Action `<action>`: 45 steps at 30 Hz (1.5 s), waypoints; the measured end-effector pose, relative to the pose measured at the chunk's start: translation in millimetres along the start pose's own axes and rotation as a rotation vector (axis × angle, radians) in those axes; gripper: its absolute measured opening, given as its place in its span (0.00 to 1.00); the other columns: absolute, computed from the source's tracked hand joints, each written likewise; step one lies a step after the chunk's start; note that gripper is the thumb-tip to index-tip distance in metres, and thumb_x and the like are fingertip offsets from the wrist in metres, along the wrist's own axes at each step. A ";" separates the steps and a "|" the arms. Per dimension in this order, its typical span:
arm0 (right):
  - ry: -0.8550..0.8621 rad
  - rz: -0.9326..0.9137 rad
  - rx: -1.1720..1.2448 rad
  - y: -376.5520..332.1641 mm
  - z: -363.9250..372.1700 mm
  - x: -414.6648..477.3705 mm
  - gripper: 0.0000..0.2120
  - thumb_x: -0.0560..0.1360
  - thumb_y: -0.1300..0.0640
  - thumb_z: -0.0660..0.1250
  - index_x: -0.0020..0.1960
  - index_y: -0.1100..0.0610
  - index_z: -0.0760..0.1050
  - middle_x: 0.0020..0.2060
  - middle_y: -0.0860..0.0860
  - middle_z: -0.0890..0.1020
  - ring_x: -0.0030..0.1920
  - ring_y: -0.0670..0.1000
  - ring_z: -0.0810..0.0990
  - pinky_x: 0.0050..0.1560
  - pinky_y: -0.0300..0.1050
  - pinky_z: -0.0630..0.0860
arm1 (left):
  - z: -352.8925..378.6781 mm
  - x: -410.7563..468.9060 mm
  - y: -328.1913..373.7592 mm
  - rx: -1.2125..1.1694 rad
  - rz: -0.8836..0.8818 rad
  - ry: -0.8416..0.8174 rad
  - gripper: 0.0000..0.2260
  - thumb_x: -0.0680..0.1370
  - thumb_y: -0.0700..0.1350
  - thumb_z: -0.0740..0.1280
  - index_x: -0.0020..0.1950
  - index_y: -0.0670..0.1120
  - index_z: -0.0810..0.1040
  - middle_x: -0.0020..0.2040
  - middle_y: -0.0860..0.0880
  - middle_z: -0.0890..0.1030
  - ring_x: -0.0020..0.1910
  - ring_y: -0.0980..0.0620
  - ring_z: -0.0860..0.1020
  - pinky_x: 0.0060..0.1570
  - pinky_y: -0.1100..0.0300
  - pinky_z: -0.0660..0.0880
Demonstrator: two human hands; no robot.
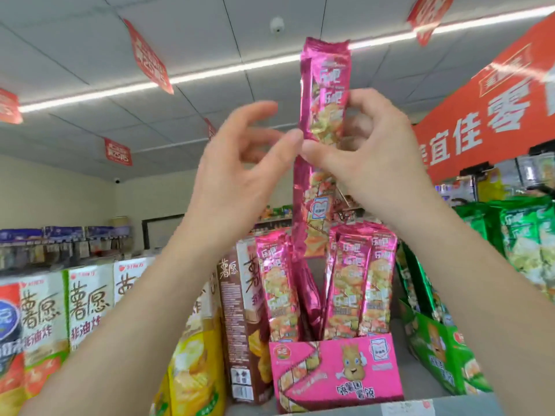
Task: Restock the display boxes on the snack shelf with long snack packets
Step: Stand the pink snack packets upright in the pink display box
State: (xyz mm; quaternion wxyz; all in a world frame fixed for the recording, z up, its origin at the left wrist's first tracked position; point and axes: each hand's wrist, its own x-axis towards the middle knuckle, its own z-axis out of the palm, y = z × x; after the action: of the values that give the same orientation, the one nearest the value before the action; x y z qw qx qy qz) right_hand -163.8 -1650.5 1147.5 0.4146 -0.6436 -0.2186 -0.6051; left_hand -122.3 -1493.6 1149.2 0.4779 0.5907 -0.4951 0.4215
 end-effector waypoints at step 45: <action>-1.404 0.338 -0.620 74.9 21.5 56.5 0.16 0.81 0.58 0.63 0.66 0.47 0.76 0.62 0.39 0.78 0.66 0.41 0.72 0.73 0.44 0.62 | 45.4 93.0 -103.8 0.240 -0.024 -0.091 0.19 0.74 0.55 0.74 0.52 0.47 0.68 0.44 0.52 0.83 0.44 0.51 0.83 0.48 0.46 0.80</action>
State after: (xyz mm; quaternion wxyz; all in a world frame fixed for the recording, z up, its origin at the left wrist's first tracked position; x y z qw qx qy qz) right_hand -82.6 -1687.8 1183.2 0.0671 -0.9863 -0.1498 -0.0188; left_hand -4.3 -1549.6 1215.7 0.3858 0.6680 -0.4551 0.4448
